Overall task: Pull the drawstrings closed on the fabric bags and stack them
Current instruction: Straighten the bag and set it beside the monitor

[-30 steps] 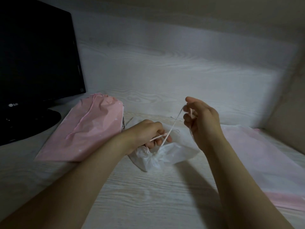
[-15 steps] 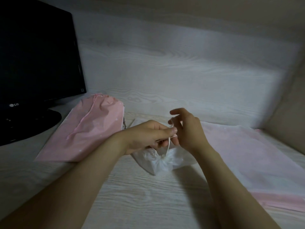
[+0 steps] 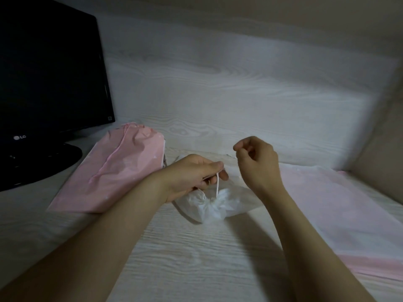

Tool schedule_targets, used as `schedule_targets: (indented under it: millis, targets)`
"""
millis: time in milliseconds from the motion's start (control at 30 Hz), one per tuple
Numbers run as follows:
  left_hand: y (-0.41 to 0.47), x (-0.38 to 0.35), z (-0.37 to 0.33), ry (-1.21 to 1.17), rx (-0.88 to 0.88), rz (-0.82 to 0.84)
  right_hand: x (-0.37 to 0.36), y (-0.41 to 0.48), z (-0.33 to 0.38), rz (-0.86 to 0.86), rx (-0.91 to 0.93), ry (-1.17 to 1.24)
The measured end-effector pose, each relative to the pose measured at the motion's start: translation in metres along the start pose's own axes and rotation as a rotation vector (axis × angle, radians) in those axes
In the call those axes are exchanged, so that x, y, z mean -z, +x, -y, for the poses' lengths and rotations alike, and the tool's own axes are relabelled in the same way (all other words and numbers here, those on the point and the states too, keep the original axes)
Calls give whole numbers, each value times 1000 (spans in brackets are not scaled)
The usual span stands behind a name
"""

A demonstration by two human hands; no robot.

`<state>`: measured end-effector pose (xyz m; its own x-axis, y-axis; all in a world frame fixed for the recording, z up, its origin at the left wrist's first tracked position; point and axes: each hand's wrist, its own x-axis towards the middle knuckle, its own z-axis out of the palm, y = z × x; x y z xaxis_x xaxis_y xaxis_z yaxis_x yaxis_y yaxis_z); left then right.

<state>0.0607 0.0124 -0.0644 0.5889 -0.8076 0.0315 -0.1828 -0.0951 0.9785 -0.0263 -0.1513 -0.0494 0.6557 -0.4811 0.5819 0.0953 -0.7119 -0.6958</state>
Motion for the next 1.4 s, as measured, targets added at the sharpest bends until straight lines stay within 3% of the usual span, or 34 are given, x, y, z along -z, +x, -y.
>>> schedule_targets:
  millis: [100, 233, 367, 667, 867, 1033, 1200, 1400]
  targets:
    - [2, 0, 2, -41, 7, -54, 3, -10, 15, 253, 34, 185]
    - [2, -1, 0, -2, 64, -84, -2, -20, 18, 410, 174, 91]
    - [3, 3, 0, 64, 99, -166, -6, -15, 11, 397, 209, 24]
    - [4, 4, 2, 12, 137, -133, -13, -5, -11, 318, 428, -295]
    - [9, 6, 7, 66, 160, -224, -19, -6, -10, 247, 658, -647]
    - [9, 6, 10, 53, 179, -269, -20, -8, -12, 284, 644, -767]
    - [6, 3, 9, 149, 151, -416, -21, -13, -9, 338, 479, -886]
    - [7, 2, 13, 560, -231, -488, -21, -13, -11, 355, 284, -852]
